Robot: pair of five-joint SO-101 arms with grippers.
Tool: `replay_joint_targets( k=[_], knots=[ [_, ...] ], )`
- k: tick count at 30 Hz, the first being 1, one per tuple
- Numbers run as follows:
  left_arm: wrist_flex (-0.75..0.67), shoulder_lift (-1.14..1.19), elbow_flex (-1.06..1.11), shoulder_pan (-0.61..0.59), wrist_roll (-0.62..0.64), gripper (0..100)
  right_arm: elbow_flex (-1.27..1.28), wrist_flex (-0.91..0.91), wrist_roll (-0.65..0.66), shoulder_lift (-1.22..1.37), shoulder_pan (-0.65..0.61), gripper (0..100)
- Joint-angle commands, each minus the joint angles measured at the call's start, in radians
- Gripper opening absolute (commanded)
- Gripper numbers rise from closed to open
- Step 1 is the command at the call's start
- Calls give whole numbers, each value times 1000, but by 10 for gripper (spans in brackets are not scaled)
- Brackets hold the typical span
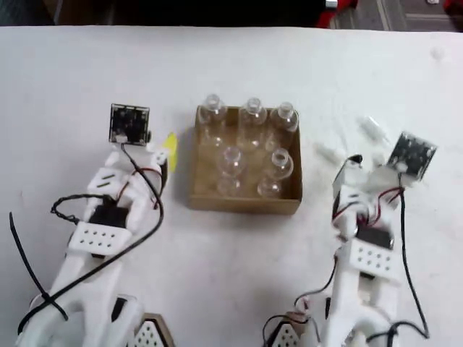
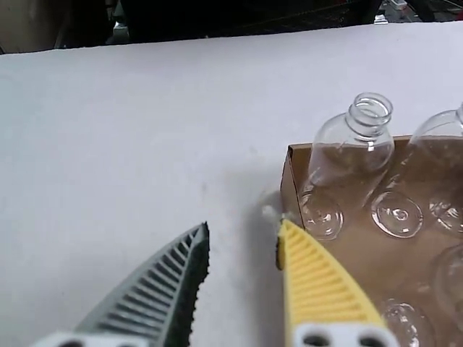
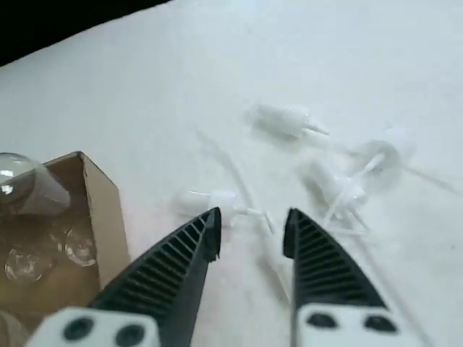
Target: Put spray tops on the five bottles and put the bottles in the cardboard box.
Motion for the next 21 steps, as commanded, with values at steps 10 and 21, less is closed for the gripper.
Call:
replay_joint_targets(
  k=[10,21],
  knots=[
    [-25,-1,-6,13,-12,150,-698,271,204,458,200,46],
    [-54,-1,-5,13,-64,150,-1100,573,526,697,183,46]
  ],
)
